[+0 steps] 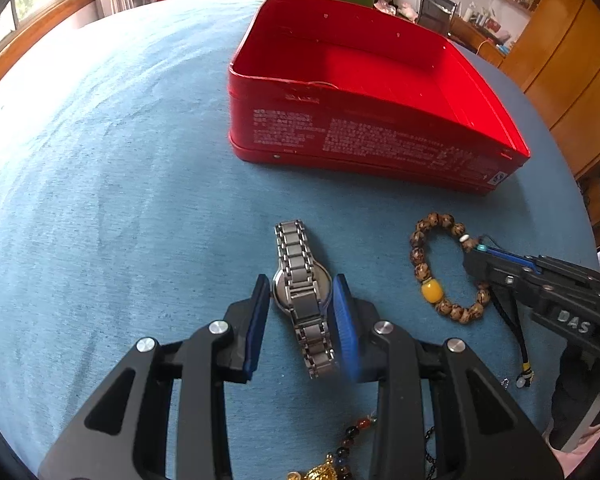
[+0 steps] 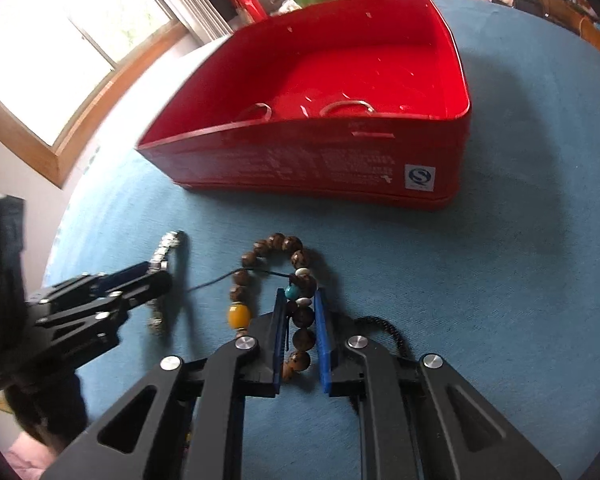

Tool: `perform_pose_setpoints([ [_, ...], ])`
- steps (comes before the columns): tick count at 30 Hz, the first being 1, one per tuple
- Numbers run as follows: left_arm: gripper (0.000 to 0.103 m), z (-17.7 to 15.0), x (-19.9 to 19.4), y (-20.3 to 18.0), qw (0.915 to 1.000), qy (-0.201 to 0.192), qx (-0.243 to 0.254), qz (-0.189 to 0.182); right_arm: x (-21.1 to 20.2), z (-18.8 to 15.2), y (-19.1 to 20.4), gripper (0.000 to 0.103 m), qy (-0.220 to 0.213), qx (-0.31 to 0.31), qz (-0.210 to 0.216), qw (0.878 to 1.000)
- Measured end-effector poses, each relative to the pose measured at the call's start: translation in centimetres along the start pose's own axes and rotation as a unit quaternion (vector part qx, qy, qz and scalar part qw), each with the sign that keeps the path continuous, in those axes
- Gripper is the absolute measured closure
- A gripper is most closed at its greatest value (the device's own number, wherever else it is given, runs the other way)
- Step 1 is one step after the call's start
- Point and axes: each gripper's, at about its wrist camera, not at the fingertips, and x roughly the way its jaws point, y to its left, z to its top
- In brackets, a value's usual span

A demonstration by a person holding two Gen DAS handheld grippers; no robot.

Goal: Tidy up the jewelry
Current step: 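Grasp the wooden bead bracelet with the right gripper while the left gripper holds the watch, then carry watch and bracelet into the red tin and open both grippers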

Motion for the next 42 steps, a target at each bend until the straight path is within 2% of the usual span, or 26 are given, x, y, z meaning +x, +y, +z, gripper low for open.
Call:
perform_pose_setpoints([
  [4, 0.072, -0.1, -1.2, 0.4, 0.9999, -0.009, -0.004, -0.004, -2.0, 0.1, 0.0, 0.093, -0.014, 0.008, 0.031, 0.999],
  [9, 0.072, -0.4, -2.7, 0.3, 0.9997, -0.022, -0.001, -0.012, -4.5, 0.0, 0.7, 0.093, -0.038, 0.002, 0.041, 0.998],
  [15, 0.072, -1.1, -3.7, 0.4, 0.9994, -0.027, 0.005, -0.019, -5.0, -0.1, 1.3, 0.093, -0.042, 0.001, 0.048, 0.998],
  [17, 0.072, -1.4, -4.0, 0.8, 0.9993, -0.031, 0.007, -0.021, -4.9, -0.1, 1.3, 0.093, -0.042, -0.002, 0.039, 0.998],
  [21, 0.072, -1.5, -3.6, 1.0, 0.9996, -0.021, 0.007, -0.019, -2.5, -0.2, 0.9, 0.093, -0.008, -0.001, 0.017, 1.000],
  [24, 0.072, -1.2, -2.8, 0.9, 0.9998, -0.011, 0.005, -0.013, -0.8, -0.2, 0.4, 0.093, 0.013, -0.001, -0.019, 1.000],
  [27, 0.072, -0.9, -2.3, 0.9, 0.9999, -0.007, 0.005, -0.013, 0.6, -0.2, -0.4, 0.092, 0.033, 0.007, -0.026, 0.999],
  [29, 0.072, -0.8, -2.3, 1.0, 0.9999, -0.006, 0.005, -0.014, 1.4, -0.2, -0.8, 0.088, 0.048, 0.016, -0.020, 0.999],
  [33, 0.072, -0.7, -2.3, 1.2, 0.9999, -0.005, 0.004, -0.016, 2.0, 0.1, -1.0, 0.087, 0.048, 0.012, -0.016, 0.999],
  [37, 0.072, -0.7, -1.9, 1.0, 0.9999, -0.003, 0.007, -0.013, 1.9, -0.4, 0.6, 0.092, 0.037, -0.026, -0.056, 0.997],
  [39, 0.072, -0.6, -2.0, 1.1, 0.9999, -0.004, 0.006, -0.014, 1.7, -0.5, 1.1, 0.092, 0.031, -0.030, -0.061, 0.997],
  [42, 0.072, -0.5, -2.4, 1.0, 0.9998, -0.010, 0.004, -0.019, 0.2, -0.6, 1.6, 0.093, 0.015, -0.029, -0.028, 0.999],
])
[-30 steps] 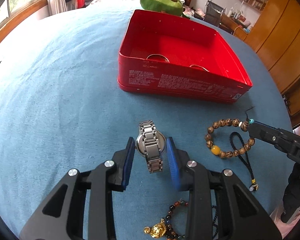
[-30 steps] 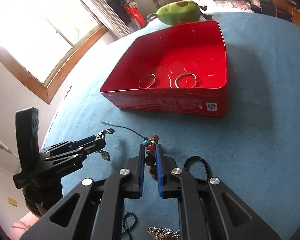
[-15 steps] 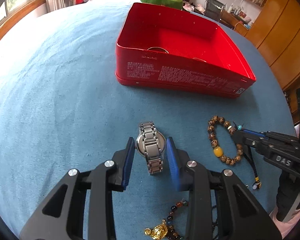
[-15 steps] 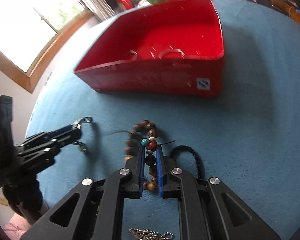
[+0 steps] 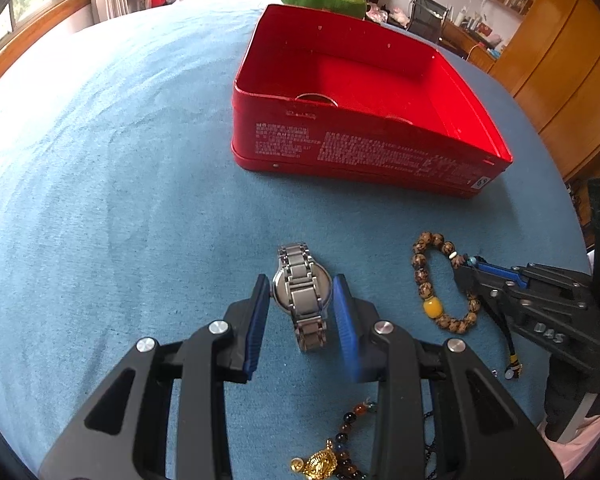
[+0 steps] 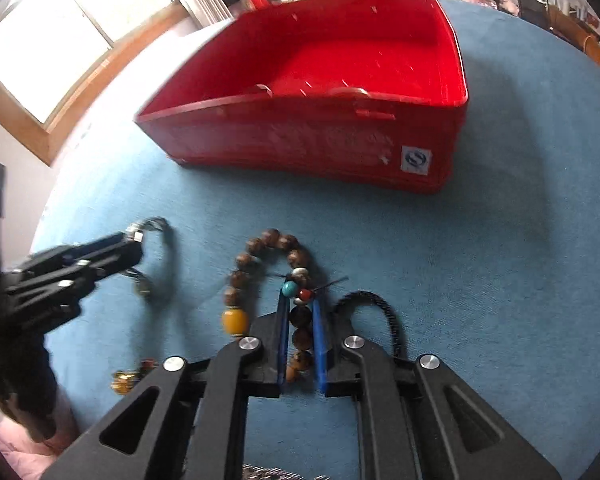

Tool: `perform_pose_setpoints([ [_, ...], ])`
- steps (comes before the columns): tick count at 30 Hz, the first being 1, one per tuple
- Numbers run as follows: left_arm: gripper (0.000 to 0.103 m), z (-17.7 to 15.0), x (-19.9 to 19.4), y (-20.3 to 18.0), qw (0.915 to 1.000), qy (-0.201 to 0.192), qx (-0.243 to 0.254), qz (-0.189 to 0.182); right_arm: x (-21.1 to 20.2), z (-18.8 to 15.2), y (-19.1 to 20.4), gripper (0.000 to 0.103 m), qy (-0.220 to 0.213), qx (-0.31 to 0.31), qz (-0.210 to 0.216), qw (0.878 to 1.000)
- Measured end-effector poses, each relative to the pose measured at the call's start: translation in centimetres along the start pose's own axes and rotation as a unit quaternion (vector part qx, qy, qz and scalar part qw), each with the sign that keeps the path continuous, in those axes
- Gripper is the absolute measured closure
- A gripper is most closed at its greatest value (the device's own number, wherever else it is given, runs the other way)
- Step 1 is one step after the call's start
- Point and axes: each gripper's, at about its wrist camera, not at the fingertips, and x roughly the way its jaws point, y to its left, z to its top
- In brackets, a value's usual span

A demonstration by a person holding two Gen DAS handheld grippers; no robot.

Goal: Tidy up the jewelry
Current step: 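Carry watch and bracelet into the red tin and open both grippers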

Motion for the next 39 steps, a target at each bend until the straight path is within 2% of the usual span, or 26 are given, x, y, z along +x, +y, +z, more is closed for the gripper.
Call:
perform_pose_setpoints([
  [8, 0.072, 0.4, -2.9, -0.1, 0.9995, -0.023, 0.002, -0.023, -5.6, 0.5, 0.8, 0.093, -0.055, 0.001, 0.046, 0.997],
  [11, 0.072, 1.2, -4.3, -0.1, 0.9991, -0.032, 0.004, -0.028, -7.1, 0.8, 0.6, 0.093, -0.066, -0.001, 0.041, 0.997],
  [16, 0.072, 3.8, -6.8, -0.7, 0.9977, -0.066, 0.014, -0.011, -10.0, 2.3, 0.8, 0.093, -0.083, -0.015, 0.023, 0.996],
  [21, 0.072, 7.0, -7.7, -2.1, 0.9962, -0.083, 0.024, -0.013, -12.8, 6.2, 1.7, 0.093, -0.107, -0.028, 0.012, 0.994],
  [27, 0.072, 11.3, -5.4, -3.9, 0.9967, -0.071, 0.035, -0.016, -11.1, 11.9, 1.1, 0.093, -0.107, -0.024, -0.007, 0.994],
  [30, 0.072, 13.3, -2.6, -4.2, 0.9980, -0.053, 0.034, -0.009, -9.1, 13.9, 0.1, 0.093, -0.101, -0.014, -0.008, 0.995],
  [39, 0.072, 16.4, 4.7, -2.9, 0.9996, -0.017, 0.013, 0.021, -1.6, 16.4, -1.9, 0.093, -0.061, 0.004, 0.006, 0.998],
])
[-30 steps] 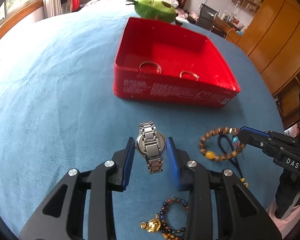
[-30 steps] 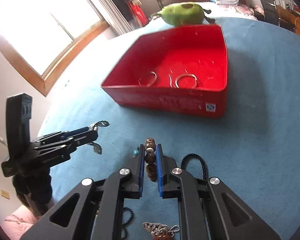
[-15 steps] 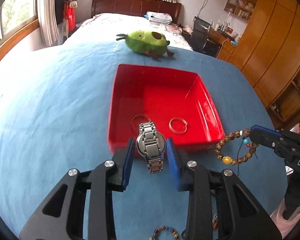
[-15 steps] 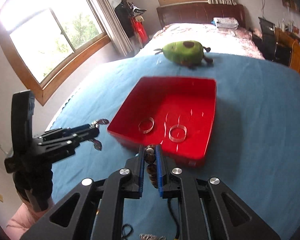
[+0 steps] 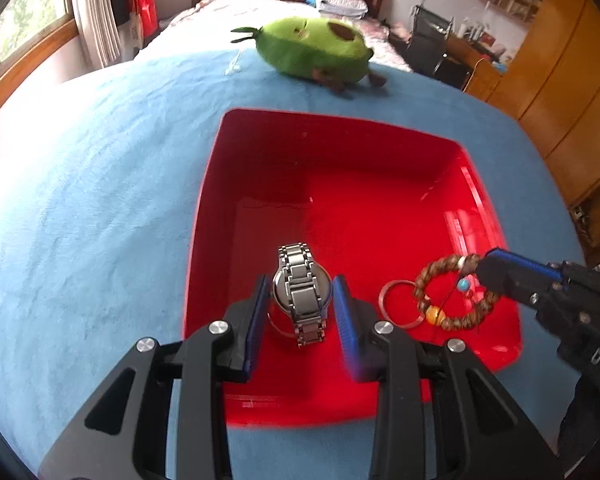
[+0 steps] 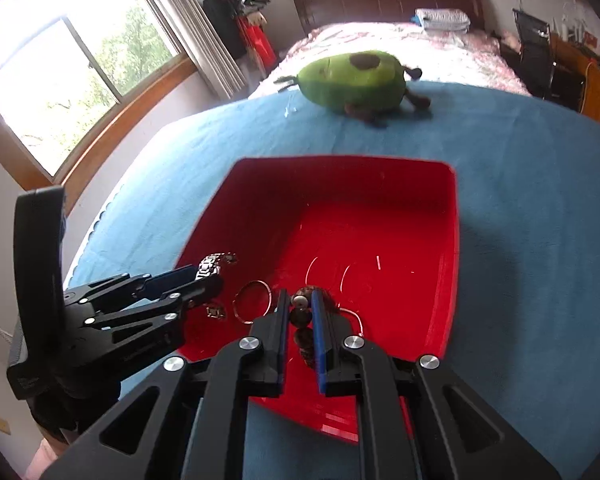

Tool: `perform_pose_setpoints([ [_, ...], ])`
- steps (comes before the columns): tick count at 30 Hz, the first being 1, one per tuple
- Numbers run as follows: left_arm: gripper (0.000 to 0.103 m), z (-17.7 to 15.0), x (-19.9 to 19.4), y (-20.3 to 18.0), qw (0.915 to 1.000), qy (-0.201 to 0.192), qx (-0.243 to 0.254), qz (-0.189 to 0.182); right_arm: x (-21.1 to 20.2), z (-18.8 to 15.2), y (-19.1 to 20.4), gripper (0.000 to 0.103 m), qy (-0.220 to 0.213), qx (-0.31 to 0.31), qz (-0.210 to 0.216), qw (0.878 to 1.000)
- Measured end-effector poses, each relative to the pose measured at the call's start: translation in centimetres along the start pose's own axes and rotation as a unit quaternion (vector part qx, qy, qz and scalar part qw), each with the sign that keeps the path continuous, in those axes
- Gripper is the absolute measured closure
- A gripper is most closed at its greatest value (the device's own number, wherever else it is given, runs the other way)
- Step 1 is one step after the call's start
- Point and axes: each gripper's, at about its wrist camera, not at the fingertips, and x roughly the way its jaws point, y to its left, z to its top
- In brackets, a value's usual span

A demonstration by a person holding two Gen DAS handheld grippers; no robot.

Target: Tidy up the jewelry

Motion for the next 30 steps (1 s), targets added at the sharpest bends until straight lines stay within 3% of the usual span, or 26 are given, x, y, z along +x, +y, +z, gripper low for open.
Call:
perform_pose_setpoints([
  [4, 0.072, 0.6, 2.2, 0.3, 0.9999, 0.015, -0.004, 0.002, 1.8, 0.0, -0.6, 0.093, 0.008, 0.005, -0.001, 1.000],
  [7, 0.071, 0.9, 3.2, 0.5, 0.9997, 0.025, -0.005, 0.007, 2.6, 0.1, -1.5, 0.090, 0.010, 0.009, -0.030, 0.999],
  [9, 0.070, 0.8, 2.8, 0.4, 0.9999, 0.015, 0.000, 0.004, 2.6, -0.2, -2.1, 0.076, 0.006, 0.005, -0.066, 0.998],
  [15, 0.068, -0.3, -0.8, 0.8, 0.9997, -0.023, 0.003, -0.008, 0.3, -2.0, -3.0, 0.076, -0.018, 0.009, -0.068, 0.997],
  [23, 0.068, -4.7, -5.7, 1.8, 0.9985, -0.055, 0.003, -0.006, -4.8, -6.1, -2.4, 0.076, -0.049, 0.003, -0.070, 0.996],
  [30, 0.066, -11.2, -8.3, 3.5, 0.9991, -0.041, -0.001, 0.009, -7.1, -12.0, -2.7, 0.076, -0.030, 0.009, -0.073, 0.997],
])
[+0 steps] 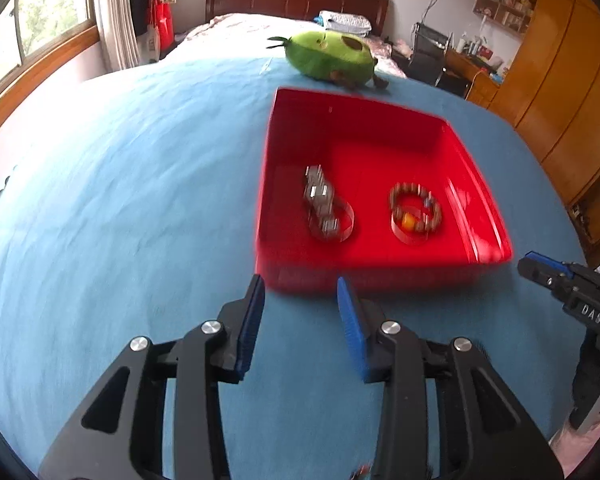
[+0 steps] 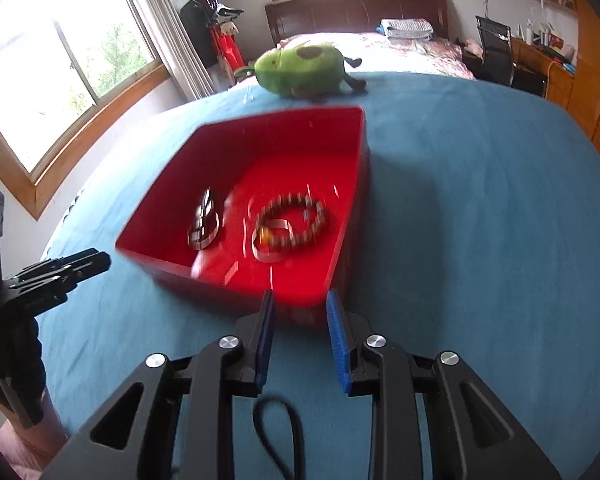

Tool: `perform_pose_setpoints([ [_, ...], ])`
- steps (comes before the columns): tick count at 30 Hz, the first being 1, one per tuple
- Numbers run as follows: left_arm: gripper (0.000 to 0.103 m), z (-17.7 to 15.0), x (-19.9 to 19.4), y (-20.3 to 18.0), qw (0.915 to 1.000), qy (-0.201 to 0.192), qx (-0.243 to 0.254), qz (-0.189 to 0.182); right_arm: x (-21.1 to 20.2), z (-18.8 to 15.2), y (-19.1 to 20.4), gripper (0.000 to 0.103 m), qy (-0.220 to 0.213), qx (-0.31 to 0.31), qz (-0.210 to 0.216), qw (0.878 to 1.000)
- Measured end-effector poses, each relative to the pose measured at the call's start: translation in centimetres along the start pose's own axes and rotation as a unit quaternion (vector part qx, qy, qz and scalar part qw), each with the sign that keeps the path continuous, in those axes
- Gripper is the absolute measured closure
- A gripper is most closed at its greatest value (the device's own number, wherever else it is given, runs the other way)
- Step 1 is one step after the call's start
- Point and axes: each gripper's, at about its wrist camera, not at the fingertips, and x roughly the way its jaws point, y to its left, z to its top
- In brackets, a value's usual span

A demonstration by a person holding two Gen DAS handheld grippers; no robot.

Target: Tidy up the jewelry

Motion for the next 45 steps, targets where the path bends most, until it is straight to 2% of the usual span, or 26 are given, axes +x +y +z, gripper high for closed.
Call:
perform_pose_setpoints([
  [5, 0.066, -4.6, -1.3, 1.2, 0.9998, 0.017, -0.004, 0.005, -0.7, -3.7, -0.4, 0.076, 0.015, 0.009, -0.002, 1.000],
  [12, 0.066, -11.4, -2.6, 2.5, 0.9986, 0.049, -0.017, -0.008, -1.7, -8.4, -0.4, 0.076, 0.014, 0.029, 0.012, 0.999],
  [19, 0.066, -15.1, -3.5, 3.2, 0.9957, 0.072, -0.056, -0.016, -2.3, -12.0, -0.3, 0.076, 0.017, 0.048, 0.020, 0.999],
  [27, 0.066, -17.0, -3.8, 1.2, 0.9953, 0.078, -0.045, -0.034, -2.5, -13.5, -0.3, 0.076, 0.019, 0.061, 0.023, 0.998],
  [41, 0.069, -16.2, -1.6, -0.6, 0.9951, 0.084, -0.041, -0.033, -1.8, -14.0, -0.1, 0.076, 0.022, 0.066, 0.026, 0.997],
  [45, 0.069, -16.3, -1.5, -1.0, 0.9938, 0.091, -0.040, -0.049, -1.7, -14.0, -0.3, 0.076, 0.022, 0.069, 0.026, 0.997],
])
